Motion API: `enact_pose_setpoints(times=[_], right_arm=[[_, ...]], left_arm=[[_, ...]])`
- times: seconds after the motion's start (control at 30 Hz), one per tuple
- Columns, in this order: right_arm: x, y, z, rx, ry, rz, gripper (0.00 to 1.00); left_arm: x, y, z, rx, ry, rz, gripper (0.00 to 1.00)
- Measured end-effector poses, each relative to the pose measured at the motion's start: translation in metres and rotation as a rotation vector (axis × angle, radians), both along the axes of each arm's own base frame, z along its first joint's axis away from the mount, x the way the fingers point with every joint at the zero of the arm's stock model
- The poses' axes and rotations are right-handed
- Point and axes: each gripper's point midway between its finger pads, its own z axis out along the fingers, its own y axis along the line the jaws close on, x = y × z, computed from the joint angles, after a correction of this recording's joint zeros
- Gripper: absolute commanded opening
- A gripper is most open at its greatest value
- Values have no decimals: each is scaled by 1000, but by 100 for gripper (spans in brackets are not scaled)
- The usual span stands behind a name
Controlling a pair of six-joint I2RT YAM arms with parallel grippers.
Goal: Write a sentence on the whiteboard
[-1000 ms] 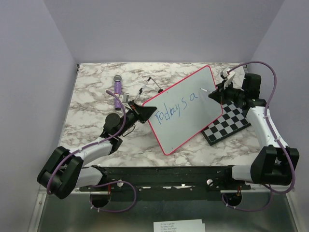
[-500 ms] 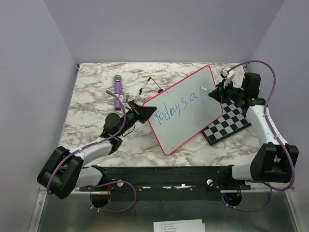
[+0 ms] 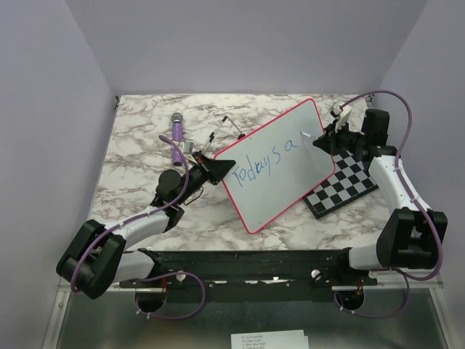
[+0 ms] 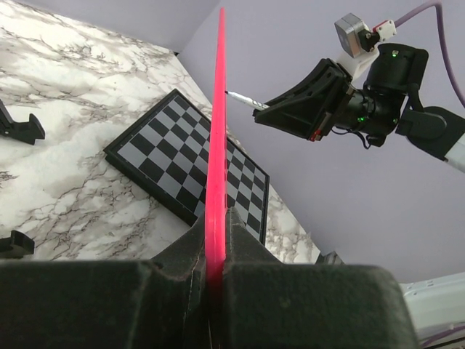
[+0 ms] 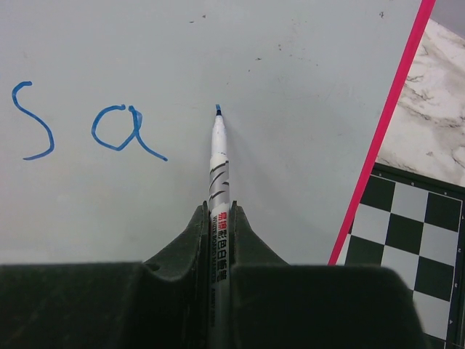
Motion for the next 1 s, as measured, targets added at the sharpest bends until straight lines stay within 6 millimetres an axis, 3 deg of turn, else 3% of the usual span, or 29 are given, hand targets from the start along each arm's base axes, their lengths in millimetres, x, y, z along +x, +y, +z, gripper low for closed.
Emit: enact_pose_setpoints(times=[0.6,1.0], right_arm=[[-10,9,-4,-16,4,95,1],[-16,4,-12,-64,12,102,1]], left_arm=[[2,-1,2,-1,-1,-1,0],[3,-1,2,0,2,0,0]])
